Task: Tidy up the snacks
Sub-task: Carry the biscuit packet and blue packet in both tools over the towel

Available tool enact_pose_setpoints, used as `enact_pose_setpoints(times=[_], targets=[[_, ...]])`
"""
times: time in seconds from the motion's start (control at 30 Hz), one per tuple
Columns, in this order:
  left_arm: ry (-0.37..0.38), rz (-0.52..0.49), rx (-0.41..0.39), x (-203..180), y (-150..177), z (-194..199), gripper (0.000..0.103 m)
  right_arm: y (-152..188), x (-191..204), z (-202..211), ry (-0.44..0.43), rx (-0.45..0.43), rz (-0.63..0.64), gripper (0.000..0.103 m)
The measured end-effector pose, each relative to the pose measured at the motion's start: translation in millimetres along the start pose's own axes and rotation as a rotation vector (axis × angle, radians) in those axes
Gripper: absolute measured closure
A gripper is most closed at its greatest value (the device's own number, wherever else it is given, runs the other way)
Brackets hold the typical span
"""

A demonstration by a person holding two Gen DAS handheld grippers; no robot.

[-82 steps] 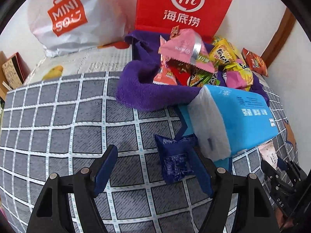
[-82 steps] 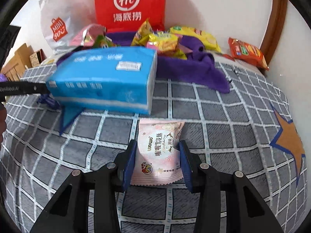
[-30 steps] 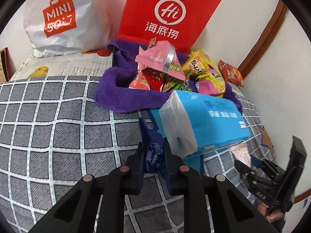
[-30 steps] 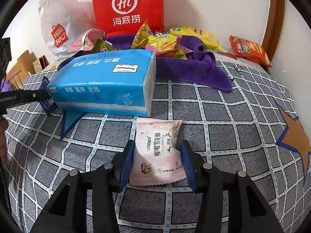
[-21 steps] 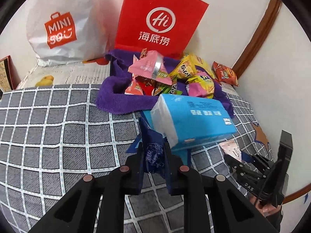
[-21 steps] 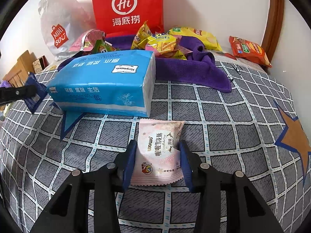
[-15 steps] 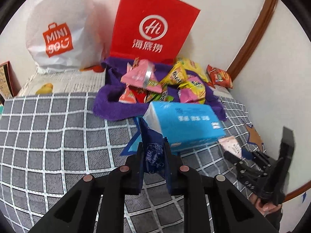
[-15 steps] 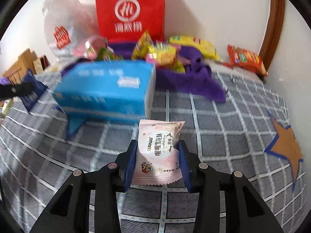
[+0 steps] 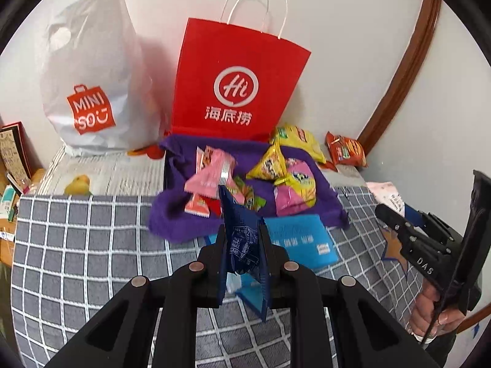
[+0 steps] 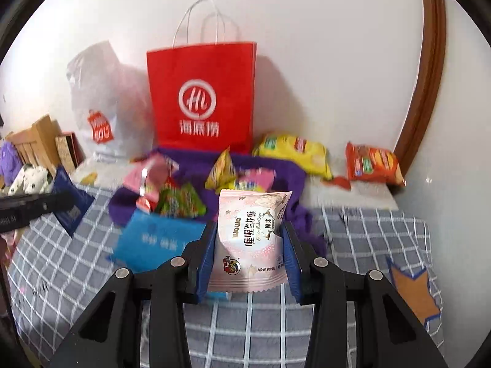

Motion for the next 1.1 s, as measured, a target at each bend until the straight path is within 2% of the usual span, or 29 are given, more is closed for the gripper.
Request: enact_pose_setpoints(times=[0.37, 1.1], targets=[[-0.016, 0.000, -0.020, -2.9, -46.9, -12.9, 0.086, -58.8, -0.2, -15.5, 0.002, -0.053, 0.008, 0.062], [0.005, 0.034, 0.003, 0.4, -105.3, -74.5, 0.086, -101.2, -11.3, -93.5, -0.015, -0.020, -0.001, 0.062]])
Point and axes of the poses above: each gripper's, at about its wrist camera, not at the fingertips, and z roughly against the way its jaws point, x to its left, y to its underside, the point moved 2 cm from there along -z, roughly the way its jaws point, and after that the axes turned 4 degrees about -y, right-handed, at the moved point
